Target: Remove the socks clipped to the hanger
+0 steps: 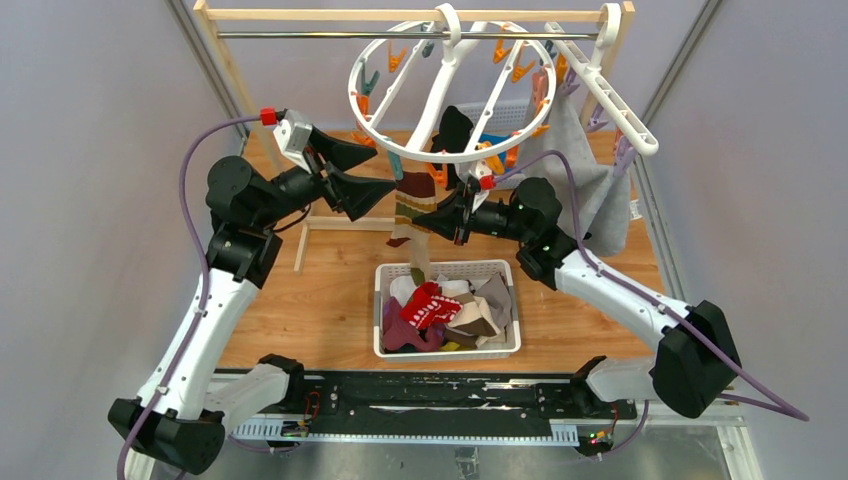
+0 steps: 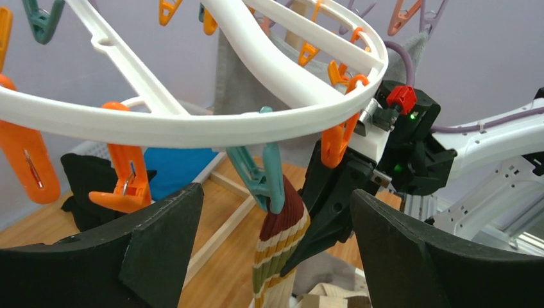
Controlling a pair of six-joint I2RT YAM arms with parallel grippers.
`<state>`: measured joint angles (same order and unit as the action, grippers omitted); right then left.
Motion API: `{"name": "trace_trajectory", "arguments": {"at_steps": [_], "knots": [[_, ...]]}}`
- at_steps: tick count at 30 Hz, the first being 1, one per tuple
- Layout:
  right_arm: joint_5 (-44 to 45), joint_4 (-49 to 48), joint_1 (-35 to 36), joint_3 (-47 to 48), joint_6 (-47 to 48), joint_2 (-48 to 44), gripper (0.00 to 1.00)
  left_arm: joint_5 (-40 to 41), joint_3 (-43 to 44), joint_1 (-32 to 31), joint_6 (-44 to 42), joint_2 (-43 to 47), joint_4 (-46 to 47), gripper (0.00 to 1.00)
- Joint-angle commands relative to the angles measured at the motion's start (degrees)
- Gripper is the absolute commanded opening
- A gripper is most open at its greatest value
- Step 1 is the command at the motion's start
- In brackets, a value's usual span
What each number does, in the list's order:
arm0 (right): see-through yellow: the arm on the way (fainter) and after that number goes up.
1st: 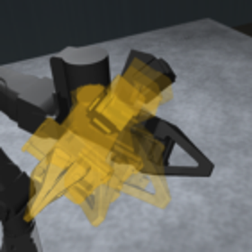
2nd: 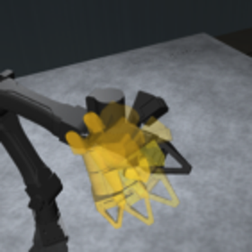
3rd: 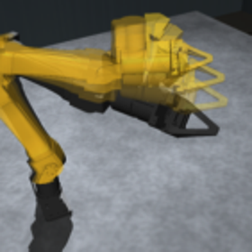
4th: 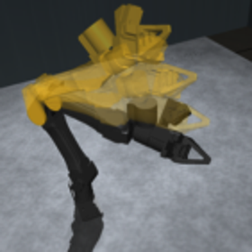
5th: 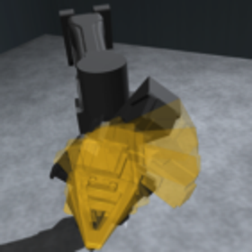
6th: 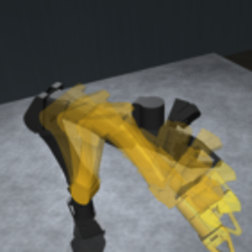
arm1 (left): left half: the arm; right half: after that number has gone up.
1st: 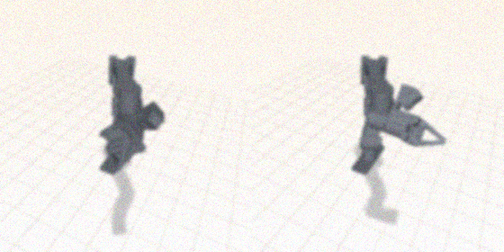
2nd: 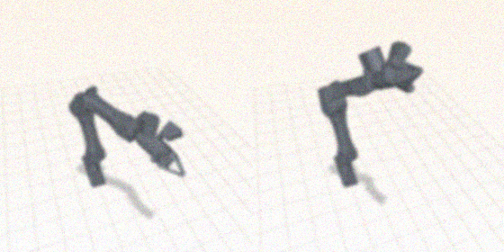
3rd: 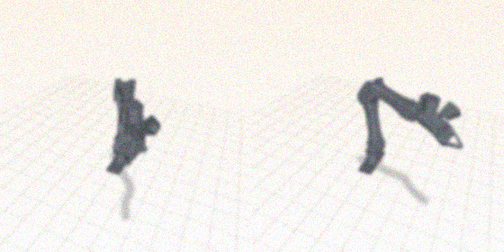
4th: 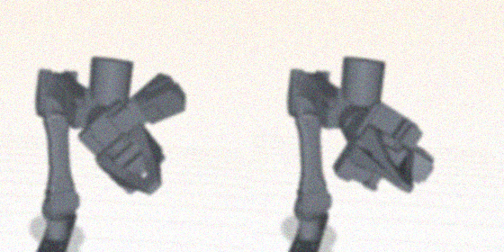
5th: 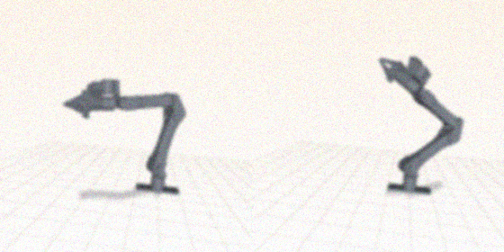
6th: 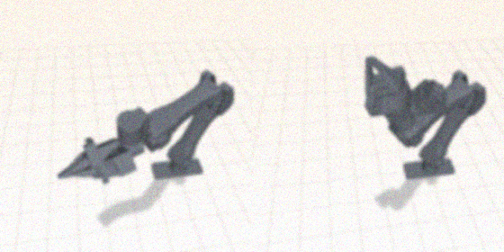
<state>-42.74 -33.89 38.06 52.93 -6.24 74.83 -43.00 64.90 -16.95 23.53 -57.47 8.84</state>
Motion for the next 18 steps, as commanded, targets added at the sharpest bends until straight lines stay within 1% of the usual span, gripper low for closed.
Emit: {"name": "trace_trajectory", "arguments": {"at_steps": [1, 3, 6, 8, 11, 13, 18], "knots": [[-1.97, 1.55, -0.8, 2.3, 0.75, -1.43, 0.0, -4.18, 0.66, 1.14, -5.12, 2.12, -4.27, 0.92], [-2.19, 2.08, -0.82, 2.61, 0.8, -1.52, 0.0, -4.74, 0.75, 1.58, -6.01, 2.52, -5.15, 0.93], [-2.9, 2.61, -0.8, 3.17, 0.79, -1.44, 0.0, -3.3, 0.74, 1.76, -5.93, 2.19, -5.1, 0.93], [-3.28, 2.9, -0.83, 3.76, 0.5, -1.3, 0.0, -2.51, 0.52, 1.79, -4.26, 1.18, -3.37, 0.91], [-3.65, 3.28, -0.81, 4.41, 0.16, -1.09, 0.0, -2.99, 0.34, 1.71, 0.23, -1.02, 2.12, 0.88], [-3.83, 3.43, -0.8, 4.59, -0.06, -0.93, 0.0, -3.71, 1.12, 1.55, 2.15, -2.63, 3.84, 0.86], [-3.84, 3.65, -0.77, 4.47, 0.05, -0.96, 0.0, -2.15, 2.18, -0.59, 1.08, -4.39, 3.91, 0.85]]}}
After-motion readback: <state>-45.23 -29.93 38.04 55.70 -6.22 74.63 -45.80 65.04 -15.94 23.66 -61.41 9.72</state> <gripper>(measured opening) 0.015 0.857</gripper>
